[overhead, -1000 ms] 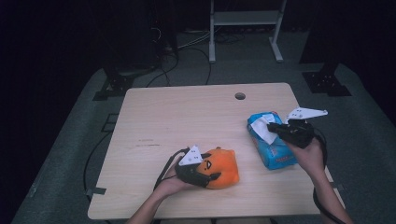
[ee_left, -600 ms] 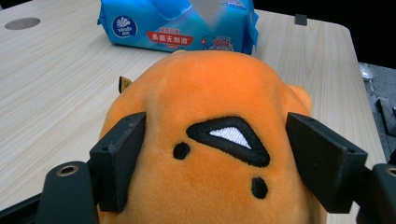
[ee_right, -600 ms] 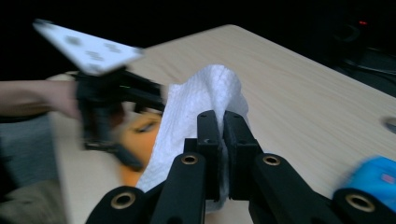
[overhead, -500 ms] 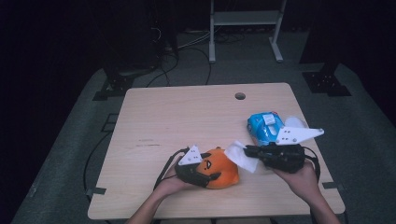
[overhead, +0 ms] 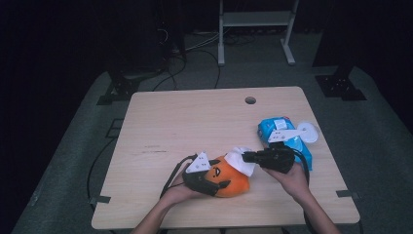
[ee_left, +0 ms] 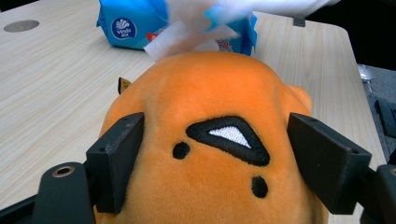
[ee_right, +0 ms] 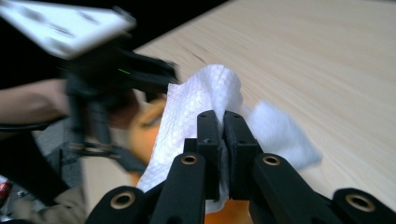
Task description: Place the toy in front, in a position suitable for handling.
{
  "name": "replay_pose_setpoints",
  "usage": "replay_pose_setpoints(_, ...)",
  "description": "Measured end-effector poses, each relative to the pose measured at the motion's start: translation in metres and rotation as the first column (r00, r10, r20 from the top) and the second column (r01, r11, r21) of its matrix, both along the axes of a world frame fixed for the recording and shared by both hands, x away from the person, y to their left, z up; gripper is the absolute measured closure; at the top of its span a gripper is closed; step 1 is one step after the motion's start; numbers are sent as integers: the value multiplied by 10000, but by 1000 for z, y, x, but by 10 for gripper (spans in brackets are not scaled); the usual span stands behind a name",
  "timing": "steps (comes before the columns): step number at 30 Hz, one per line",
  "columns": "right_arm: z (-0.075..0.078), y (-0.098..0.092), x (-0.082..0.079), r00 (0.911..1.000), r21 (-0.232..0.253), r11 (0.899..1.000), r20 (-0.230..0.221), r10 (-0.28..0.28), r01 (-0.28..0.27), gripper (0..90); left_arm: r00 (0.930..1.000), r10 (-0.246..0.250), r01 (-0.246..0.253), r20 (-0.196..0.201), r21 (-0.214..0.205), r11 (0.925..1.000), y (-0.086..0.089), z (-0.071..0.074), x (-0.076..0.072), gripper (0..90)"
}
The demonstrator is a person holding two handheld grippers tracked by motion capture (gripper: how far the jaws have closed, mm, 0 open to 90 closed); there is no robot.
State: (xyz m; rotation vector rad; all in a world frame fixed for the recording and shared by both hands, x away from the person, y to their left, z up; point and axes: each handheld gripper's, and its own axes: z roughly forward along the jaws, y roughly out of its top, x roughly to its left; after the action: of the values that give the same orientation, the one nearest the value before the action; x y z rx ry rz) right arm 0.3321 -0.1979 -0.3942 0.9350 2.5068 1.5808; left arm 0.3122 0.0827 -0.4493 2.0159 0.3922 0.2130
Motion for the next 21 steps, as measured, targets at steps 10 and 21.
replay_pose_setpoints(10,9,10,-22,9971,-49,9989,612,461,-459,853,9998,-154,153,83,79,9999,1,2,0,171)
replay_pose_setpoints(21,-11,30,-35,9911,-1423,9885,1146,678,-512,852,9975,-622,610,-342,-338,9976,18,17,7,187)
